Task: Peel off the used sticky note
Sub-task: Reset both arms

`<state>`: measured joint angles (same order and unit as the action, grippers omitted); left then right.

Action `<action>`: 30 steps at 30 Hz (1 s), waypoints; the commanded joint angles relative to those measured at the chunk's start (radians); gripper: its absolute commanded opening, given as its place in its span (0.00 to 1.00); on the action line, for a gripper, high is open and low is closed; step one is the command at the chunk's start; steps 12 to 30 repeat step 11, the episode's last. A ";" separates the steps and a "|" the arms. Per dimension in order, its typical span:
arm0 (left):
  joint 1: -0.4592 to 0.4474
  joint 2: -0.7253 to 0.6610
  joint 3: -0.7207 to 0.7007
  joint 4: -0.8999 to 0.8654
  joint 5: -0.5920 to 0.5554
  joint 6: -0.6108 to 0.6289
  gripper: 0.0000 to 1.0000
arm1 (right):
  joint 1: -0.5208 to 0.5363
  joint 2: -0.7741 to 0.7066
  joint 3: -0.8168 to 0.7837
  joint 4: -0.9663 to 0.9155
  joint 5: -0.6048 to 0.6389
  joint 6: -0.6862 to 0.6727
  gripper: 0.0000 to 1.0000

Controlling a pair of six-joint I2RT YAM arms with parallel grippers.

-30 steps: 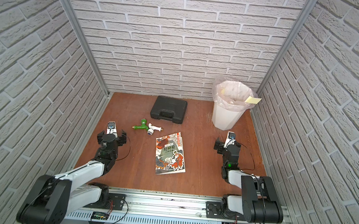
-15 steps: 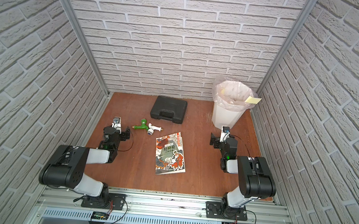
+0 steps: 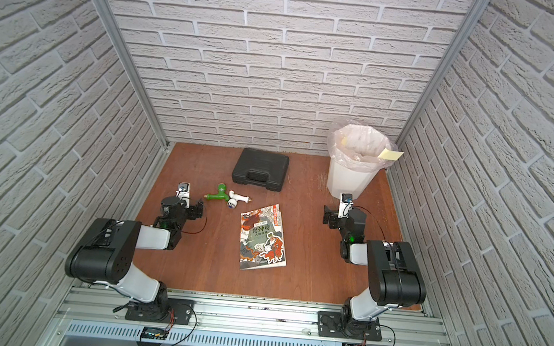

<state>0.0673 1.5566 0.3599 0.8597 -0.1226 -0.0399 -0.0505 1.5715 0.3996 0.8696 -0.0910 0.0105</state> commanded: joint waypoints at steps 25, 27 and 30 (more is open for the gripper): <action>0.001 -0.004 0.027 0.023 0.045 0.026 0.98 | 0.020 -0.011 0.018 -0.009 0.037 -0.019 0.99; 0.001 -0.004 0.027 0.023 0.045 0.026 0.98 | 0.020 -0.011 0.018 -0.009 0.037 -0.019 0.99; 0.001 -0.004 0.027 0.023 0.045 0.026 0.98 | 0.020 -0.011 0.018 -0.009 0.037 -0.019 0.99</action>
